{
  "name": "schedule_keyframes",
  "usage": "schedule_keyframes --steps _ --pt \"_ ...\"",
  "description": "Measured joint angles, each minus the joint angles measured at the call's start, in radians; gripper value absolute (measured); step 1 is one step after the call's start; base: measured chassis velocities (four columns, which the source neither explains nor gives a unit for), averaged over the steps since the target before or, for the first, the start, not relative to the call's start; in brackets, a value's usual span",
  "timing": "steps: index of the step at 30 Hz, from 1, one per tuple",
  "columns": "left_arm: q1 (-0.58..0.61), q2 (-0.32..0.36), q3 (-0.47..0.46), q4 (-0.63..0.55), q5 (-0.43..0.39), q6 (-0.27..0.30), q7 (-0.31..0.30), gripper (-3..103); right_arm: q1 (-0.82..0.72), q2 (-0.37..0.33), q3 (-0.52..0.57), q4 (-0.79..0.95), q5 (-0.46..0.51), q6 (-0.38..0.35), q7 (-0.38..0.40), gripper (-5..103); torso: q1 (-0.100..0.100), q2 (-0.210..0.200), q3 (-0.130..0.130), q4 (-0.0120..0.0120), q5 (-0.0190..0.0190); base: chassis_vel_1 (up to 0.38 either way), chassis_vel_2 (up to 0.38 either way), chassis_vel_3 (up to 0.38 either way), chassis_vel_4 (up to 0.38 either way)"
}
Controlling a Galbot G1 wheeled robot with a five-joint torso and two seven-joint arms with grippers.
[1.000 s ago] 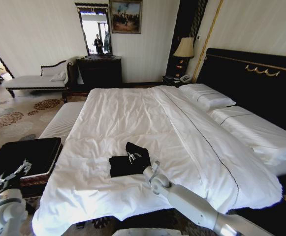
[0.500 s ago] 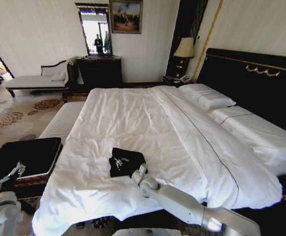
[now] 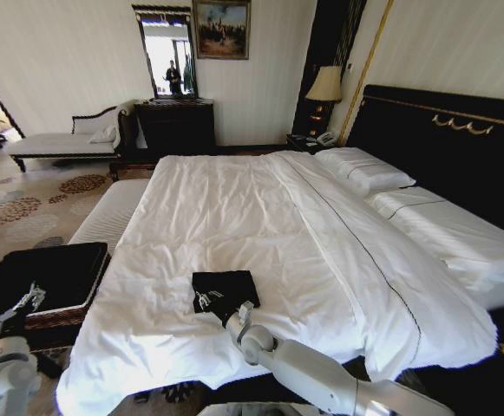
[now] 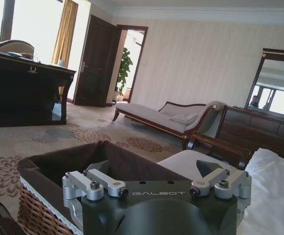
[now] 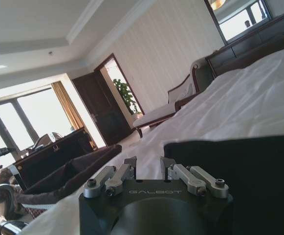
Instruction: Fold the clothes on the bed and place them into the basket.
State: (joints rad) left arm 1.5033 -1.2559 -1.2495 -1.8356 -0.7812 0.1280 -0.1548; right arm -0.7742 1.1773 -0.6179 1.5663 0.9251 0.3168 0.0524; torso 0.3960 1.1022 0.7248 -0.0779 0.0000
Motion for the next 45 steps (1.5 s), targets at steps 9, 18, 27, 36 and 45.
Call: schedule_keyframes --steps 9,18,27,36,45 --pt "-0.002 -0.008 0.005 0.018 0.003 -0.001 -0.005 100 0.008 0.034 0.076 0.024 0.167 0.061 -0.045 61 0.0 0.0 0.0 0.0003 0.0 0.0 0.0 0.0 0.0" --pt "-0.005 -0.021 0.014 0.014 0.009 -0.001 -0.006 100 -0.011 0.078 0.059 -0.062 0.285 -0.013 0.008 88 0.0 0.0 0.0 -0.0002 0.0 0.0 0.0 0.0 0.0" --pt "0.006 -0.041 0.021 -0.018 0.015 -0.003 -0.008 100 0.08 0.188 0.009 -0.248 0.252 -0.034 -0.028 100 0.0 0.0 0.0 -0.0001 0.0 0.0 0.0 0.0 0.0" --pt "0.026 -0.087 0.083 -0.029 0.047 -0.012 -0.005 100 0.078 0.169 -0.03 -0.16 0.165 0.027 -0.239 100 0.0 0.0 0.0 0.0 0.0 0.0 0.0 0.0 0.0" --pt "0.025 -0.084 0.192 -0.11 -0.1 0.051 0.005 100 0.054 0.031 0.228 -0.001 0.187 -0.004 -0.157 100 0.0 0.0 0.0 0.0 0.0004 0.0 0.0 0.0 0.0"
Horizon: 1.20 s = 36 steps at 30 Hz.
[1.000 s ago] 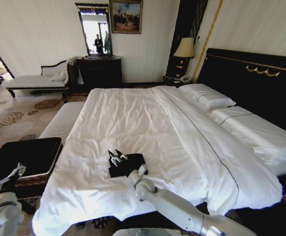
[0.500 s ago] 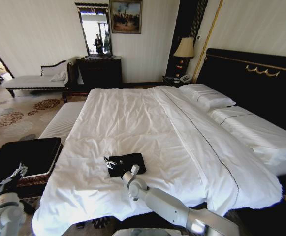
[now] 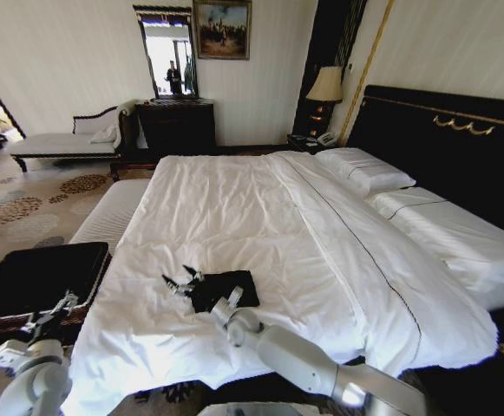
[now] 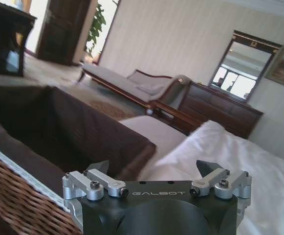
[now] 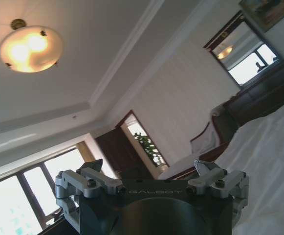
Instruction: Fold the clothes on the bed and place them into the basket.
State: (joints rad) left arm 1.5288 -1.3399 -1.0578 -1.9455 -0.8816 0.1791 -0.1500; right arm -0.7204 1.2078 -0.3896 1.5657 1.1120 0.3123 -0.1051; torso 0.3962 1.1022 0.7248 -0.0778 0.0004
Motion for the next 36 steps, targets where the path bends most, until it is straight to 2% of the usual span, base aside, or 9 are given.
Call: schedule_keyframes --steps 2,3,7,12,18,31,33,34,36 --pt "0.007 0.002 0.068 -0.051 -0.119 0.053 0.0 100 -0.062 -0.087 0.118 0.074 0.046 -0.057 0.142 100 0.0 0.0 0.0 -0.0004 -0.0001 0.0 0.0 0.0 0.0" --pt "0.007 0.002 0.068 -0.051 -0.119 0.053 0.0 100 -0.062 -0.087 0.118 0.074 0.046 -0.057 0.142 100 0.0 0.0 0.0 -0.0004 -0.0001 0.0 0.0 0.0 0.0" --pt "0.006 -0.023 0.199 -0.101 -0.275 0.142 -0.006 100 -0.227 -0.159 0.298 0.218 0.124 -0.156 0.348 100 0.0 0.0 0.0 -0.0003 0.0003 0.0 0.0 0.0 0.0" --pt "-0.016 -0.061 0.331 -0.078 -0.299 0.227 -0.017 100 -0.38 -0.15 0.414 0.304 0.194 -0.24 0.457 100 0.0 0.0 0.0 -0.0001 -0.0002 0.0 0.0 0.0 0.0" --pt "-0.045 -0.097 0.433 0.013 -0.255 0.244 -0.019 100 -0.438 -0.099 0.428 0.266 0.195 -0.264 0.437 100 0.0 0.0 0.0 0.0001 -0.0003 0.0 0.0 0.0 0.0" --pt "-0.085 -0.152 0.505 0.094 -0.173 0.227 0.028 100 -0.407 0.005 0.343 0.14 0.158 -0.259 0.408 101 0.0 0.0 0.0 0.0001 -0.0004 0.0 0.0 0.0 0.0" --pt "-0.088 -0.158 0.513 0.101 -0.16 0.222 0.034 102 -0.409 0.007 0.34 0.136 0.157 -0.256 0.407 98 0.0 0.0 0.0 0.0001 -0.0004 0.0 0.0 0.0 0.0" --pt "-0.092 -0.163 0.519 0.106 -0.15 0.217 0.04 99 -0.413 0.007 0.34 0.134 0.156 -0.253 0.404 90 0.0 0.0 0.0 0.0 -0.0006 0.0 0.0 0.0 0.0" --pt "-0.094 -0.167 0.522 0.109 -0.143 0.212 0.042 94 -0.417 0.006 0.34 0.133 0.155 -0.251 0.398 90 0.0 0.0 0.0 -0.0001 -0.0005 0.0 0.0 0.0 0.0"
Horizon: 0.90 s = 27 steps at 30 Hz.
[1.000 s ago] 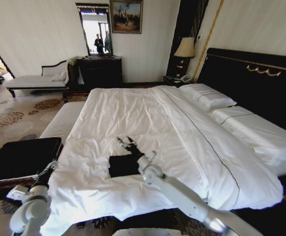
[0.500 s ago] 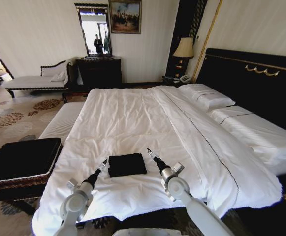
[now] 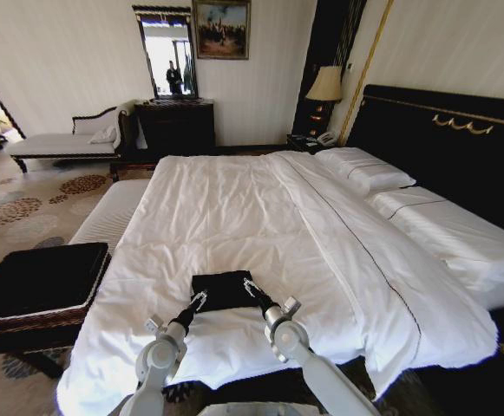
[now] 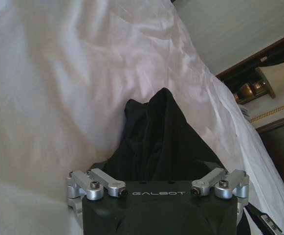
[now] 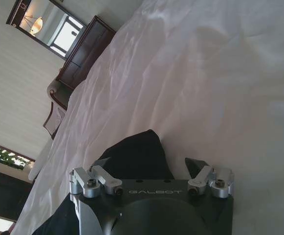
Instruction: Fold the clothes on the bed and place them into the basket.
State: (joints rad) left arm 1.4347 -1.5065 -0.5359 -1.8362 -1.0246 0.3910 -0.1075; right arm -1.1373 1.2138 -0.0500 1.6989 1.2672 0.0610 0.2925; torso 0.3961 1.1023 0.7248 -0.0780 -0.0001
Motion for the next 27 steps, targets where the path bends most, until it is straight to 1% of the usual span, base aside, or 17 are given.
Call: schedule_keyframes --steps 1,3,4,7,8,9,10,11,12,13,15,16,17,19,21,23,27 --pt "-0.001 -0.001 0.001 0.001 0.003 -0.002 0.001 94 -0.002 -0.001 0.0 -0.001 -0.001 0.001 -0.003 85 0.0 0.0 0.0 0.0 0.0 0.0 0.0 0.0 0.0" --pt "-0.004 -0.004 0.003 0.006 0.015 -0.01 0.007 84 -0.007 -0.003 0.004 -0.003 -0.002 0.006 -0.015 74 0.0 0.0 0.0 0.0 0.0 0.0 0.0 0.0 0.0" --pt "-0.004 -0.004 0.003 0.006 0.015 -0.01 0.007 84 -0.007 -0.003 0.004 -0.003 -0.002 0.006 -0.015 74 0.0 0.0 0.0 0.0 0.0 0.0 0.0 0.0 0.0" --pt "-0.008 -0.006 0.004 0.013 0.021 -0.016 0.01 68 -0.008 0.001 0.007 -0.012 -0.004 0.017 -0.034 58 0.0 0.0 0.0 0.0001 0.0 0.0 0.0 0.0 0.0" --pt "-0.008 -0.006 0.004 0.013 0.021 -0.016 0.01 68 -0.008 0.001 0.007 -0.012 -0.004 0.017 -0.034 58 0.0 0.0 0.0 0.0001 0.0 0.0 0.0 0.0 0.0" --pt "-0.009 -0.006 0.004 0.015 0.021 -0.016 0.01 62 -0.008 0.004 0.007 -0.016 -0.005 0.02 -0.038 58 0.0 0.0 0.0 0.0001 0.0 0.0 0.0 0.0 0.0" --pt "-0.009 -0.006 0.004 0.018 0.021 -0.017 0.011 62 -0.008 0.006 0.007 -0.021 -0.006 0.024 -0.041 52 0.0 0.0 0.0 0.0001 0.0 0.0 0.0 0.0 0.0" --pt "-0.011 -0.006 0.004 0.022 0.021 -0.018 0.011 52 -0.007 0.012 0.004 -0.028 -0.008 0.03 -0.046 47 0.0 0.0 0.0 0.0 0.0 0.0 0.0 0.0 0.0" --pt "-0.012 -0.007 0.003 0.025 0.021 -0.019 0.011 52 -0.007 0.015 0.002 -0.032 -0.011 0.033 -0.048 42 0.0 0.0 0.0 0.0001 0.0 0.0 0.0 0.0 0.0" --pt "-0.012 -0.007 0.003 0.025 0.021 -0.019 0.011 52 -0.007 0.015 0.002 -0.032 -0.011 0.033 -0.048 42 0.0 0.0 0.0 0.0001 0.0 0.0 0.0 0.0 0.0" --pt "-0.013 -0.008 0.002 0.027 0.021 -0.02 0.012 41 -0.007 0.02 -0.001 -0.038 -0.015 0.04 -0.053 37 0.0 0.0 0.0 0.0 0.0 0.0 0.0 0.0 0.0" --pt "-0.013 -0.01 0.002 0.028 0.021 -0.022 0.013 36 -0.008 0.024 -0.004 -0.043 -0.021 0.05 -0.063 25 0.0 0.0 0.0 0.0 0.0 0.0 0.0 0.0 0.0" --pt "-0.013 -0.01 0.002 0.028 0.021 -0.023 0.014 30 -0.008 0.026 -0.004 -0.044 -0.022 0.055 -0.069 25 0.0 0.0 0.0 0.0 0.0 0.0 0.0 0.0 0.0" --pt "-0.013 -0.011 0.002 0.028 0.021 -0.024 0.016 30 -0.009 0.027 -0.004 -0.045 -0.025 0.062 -0.078 20 0.0 0.0 0.0 0.0 0.0 0.0 0.0 0.0 0.0" --pt "-0.013 -0.012 0.002 0.027 0.023 -0.027 0.021 19 -0.011 0.028 -0.004 -0.044 -0.026 0.069 -0.09 15 0.0 0.0 0.0 0.0001 0.0 0.0 0.0 0.0 0.0" --pt "-0.013 -0.014 0.002 0.016 0.025 -0.037 0.03 15 -0.018 0.024 -0.002 -0.026 -0.026 0.076 -0.105 9 0.0 0.0 0.0 0.0002 0.0 0.0 0.0 0.0 0.0" --pt "-0.006 -0.016 0.002 -0.019 0.019 -0.058 0.053 15 -0.037 0.016 0.001 0.011 -0.053 0.101 -0.136 9 0.0 0.0 0.0 0.0001 -0.0001 0.0 0.0 0.0 0.0"
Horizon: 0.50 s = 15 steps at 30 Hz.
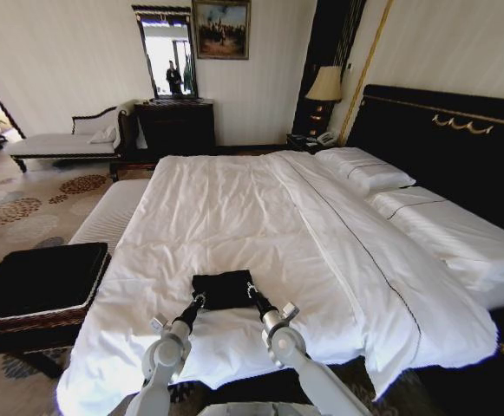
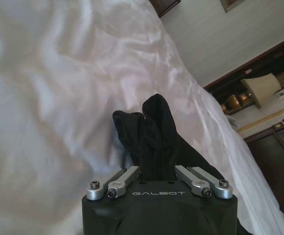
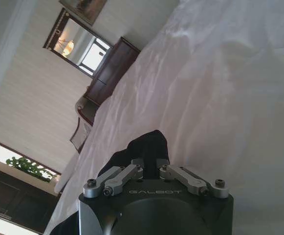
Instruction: Fold the clothes on the bed and place them into the basket.
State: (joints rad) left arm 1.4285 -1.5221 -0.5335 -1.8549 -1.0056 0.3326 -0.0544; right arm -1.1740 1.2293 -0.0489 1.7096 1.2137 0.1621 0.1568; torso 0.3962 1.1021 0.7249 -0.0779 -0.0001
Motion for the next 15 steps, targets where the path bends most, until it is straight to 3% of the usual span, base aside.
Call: schedule_keyframes --steps 2,4,6,15 --pt "0.012 0.0 -0.001 -0.054 -0.016 -0.029 0.032 15 -0.02 -0.009 0.003 0.041 -0.047 0.044 -0.062 9 0.0 0.0 0.0 0.0 0.0001 0.0 0.0 0.0 0.0" --pt "0.015 0.0 -0.001 -0.066 -0.019 -0.035 0.039 15 -0.024 -0.012 0.003 0.05 -0.067 0.057 -0.075 9 0.0 0.0 0.0 -0.0001 0.0001 0.0 0.0 0.0 0.0" --pt "0.033 0.002 0.006 -0.117 -0.022 -0.063 0.07 15 -0.031 -0.016 0.006 0.083 -0.15 0.096 -0.108 9 0.0 0.0 0.0 0.0 0.0002 0.0 0.0 0.0 0.0" --pt "0.059 0.001 0.015 -0.163 -0.001 -0.072 0.078 15 -0.014 -0.023 0.015 0.121 -0.233 0.115 -0.092 9 0.0 0.0 0.0 0.0 0.0001 0.0 0.0 0.0 0.0"
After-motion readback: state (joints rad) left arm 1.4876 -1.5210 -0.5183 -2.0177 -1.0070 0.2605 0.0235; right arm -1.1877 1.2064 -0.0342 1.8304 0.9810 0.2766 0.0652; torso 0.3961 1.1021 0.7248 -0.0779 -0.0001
